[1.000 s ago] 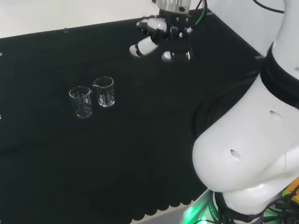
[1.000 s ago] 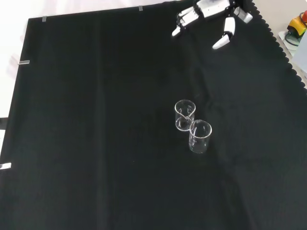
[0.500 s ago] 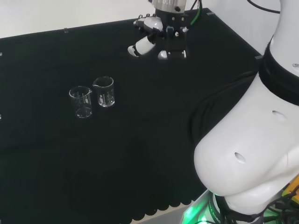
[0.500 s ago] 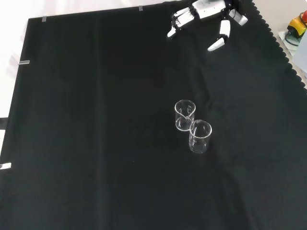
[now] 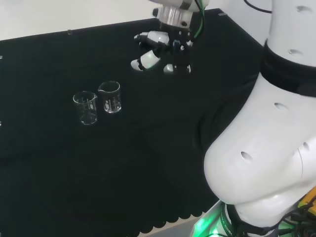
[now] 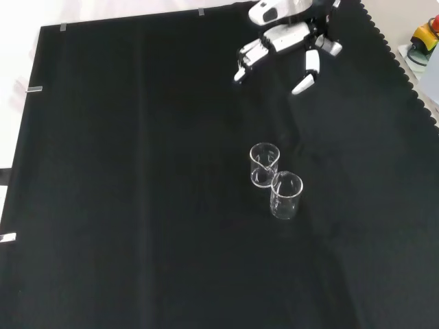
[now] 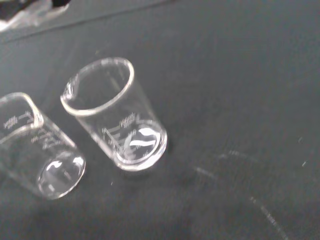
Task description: Pick up the beaker on the right.
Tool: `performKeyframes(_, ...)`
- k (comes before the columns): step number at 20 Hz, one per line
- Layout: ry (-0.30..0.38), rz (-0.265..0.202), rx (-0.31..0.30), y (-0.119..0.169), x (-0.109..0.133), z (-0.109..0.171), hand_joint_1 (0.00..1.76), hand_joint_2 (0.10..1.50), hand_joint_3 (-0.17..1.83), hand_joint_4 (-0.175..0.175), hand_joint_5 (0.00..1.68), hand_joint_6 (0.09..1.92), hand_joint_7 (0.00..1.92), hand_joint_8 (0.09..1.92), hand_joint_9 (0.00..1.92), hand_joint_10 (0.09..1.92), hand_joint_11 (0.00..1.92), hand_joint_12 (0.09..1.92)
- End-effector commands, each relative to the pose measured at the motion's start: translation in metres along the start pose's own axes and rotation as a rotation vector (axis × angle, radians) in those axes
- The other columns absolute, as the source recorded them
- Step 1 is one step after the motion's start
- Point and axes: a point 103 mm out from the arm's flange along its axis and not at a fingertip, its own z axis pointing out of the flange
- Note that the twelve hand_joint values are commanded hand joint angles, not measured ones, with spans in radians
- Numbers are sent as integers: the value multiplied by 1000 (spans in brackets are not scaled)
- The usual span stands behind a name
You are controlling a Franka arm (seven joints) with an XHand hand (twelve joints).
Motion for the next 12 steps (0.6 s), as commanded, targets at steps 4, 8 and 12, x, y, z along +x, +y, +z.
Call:
performKeyframes(4, 163, -93, -16, 26, -21, 27, 699, 408, 997, -41, 220, 87, 164, 624, 256, 679, 0, 1244)
performKeyframes(8, 192, -134, -10, 34, -23, 39, 711, 400, 999, -44, 220, 87, 174, 627, 261, 678, 0, 1242)
performKeyframes(12, 228, -161, -4, 40, -29, 51, 732, 385, 1010, -52, 227, 87, 188, 631, 275, 674, 0, 1252)
